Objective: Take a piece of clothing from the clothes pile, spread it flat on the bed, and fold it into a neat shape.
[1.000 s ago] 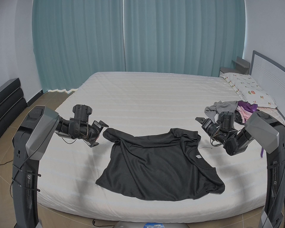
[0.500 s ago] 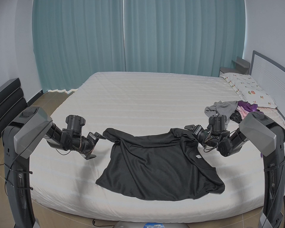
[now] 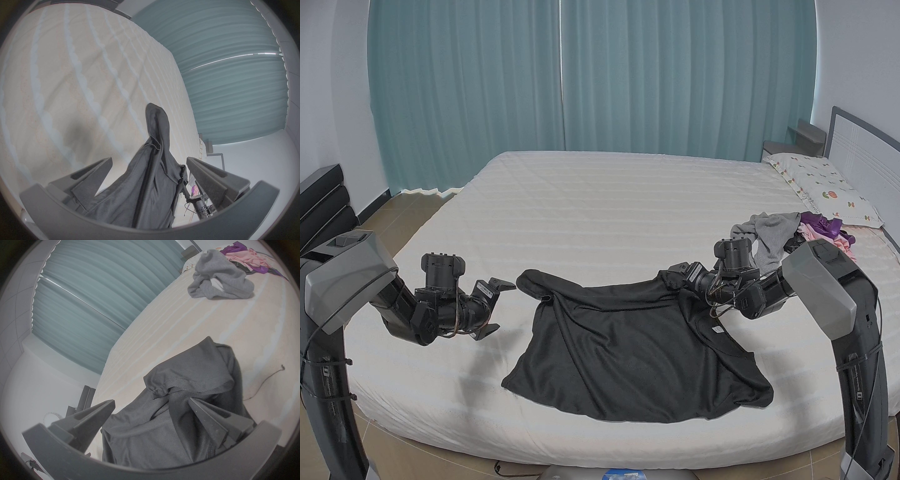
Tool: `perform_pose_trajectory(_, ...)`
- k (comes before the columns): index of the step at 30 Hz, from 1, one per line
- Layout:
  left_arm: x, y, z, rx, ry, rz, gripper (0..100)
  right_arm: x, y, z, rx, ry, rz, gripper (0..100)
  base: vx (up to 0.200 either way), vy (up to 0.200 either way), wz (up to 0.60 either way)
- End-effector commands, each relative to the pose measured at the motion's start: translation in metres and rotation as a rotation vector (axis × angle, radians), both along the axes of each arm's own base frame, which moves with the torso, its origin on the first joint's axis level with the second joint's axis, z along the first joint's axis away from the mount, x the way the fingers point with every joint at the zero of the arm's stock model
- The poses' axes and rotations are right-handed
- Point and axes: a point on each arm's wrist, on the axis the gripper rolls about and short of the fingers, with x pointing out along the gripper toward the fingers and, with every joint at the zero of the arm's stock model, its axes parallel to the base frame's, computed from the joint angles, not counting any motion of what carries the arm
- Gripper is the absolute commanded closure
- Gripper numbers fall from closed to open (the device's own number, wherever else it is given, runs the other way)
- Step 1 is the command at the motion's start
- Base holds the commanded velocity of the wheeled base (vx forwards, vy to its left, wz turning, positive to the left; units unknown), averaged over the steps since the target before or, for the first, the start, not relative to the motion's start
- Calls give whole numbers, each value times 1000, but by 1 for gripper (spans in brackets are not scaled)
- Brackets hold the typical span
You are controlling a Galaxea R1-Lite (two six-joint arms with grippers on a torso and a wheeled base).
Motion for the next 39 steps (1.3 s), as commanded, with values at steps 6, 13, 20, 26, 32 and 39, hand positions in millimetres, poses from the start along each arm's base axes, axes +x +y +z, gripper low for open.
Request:
perform_pose_trajectory(6, -5, 2, 0, 1, 7, 5, 0, 21, 1, -30, -14, 17, -23, 100, 0, 0, 0)
perform_pose_trajectory(13, -6, 1, 0, 2, 8, 2, 0, 46, -5, -25, -32, -62, -122, 100, 0, 0, 0)
perform_pose_trajectory(20, -6, 1, -1, 4, 10, 0, 0, 60, -14, -10, -13, -199, -206, 100, 0, 0, 0)
perform_pose_trajectory(26, -6, 0, -1, 3, 11, -1, 0, 64, -13, -5, -21, -329, -197, 100, 0, 0, 0)
perform_pose_trajectory(32, -6, 0, -1, 3, 11, -1, 0, 64, -14, -15, -61, -321, -192, 0, 0, 0, 0)
perform_pose_trajectory(39, -12, 0, -3, 8, 25, -9, 0, 45, -29, 3, -89, -259, -213, 0, 0, 0, 0)
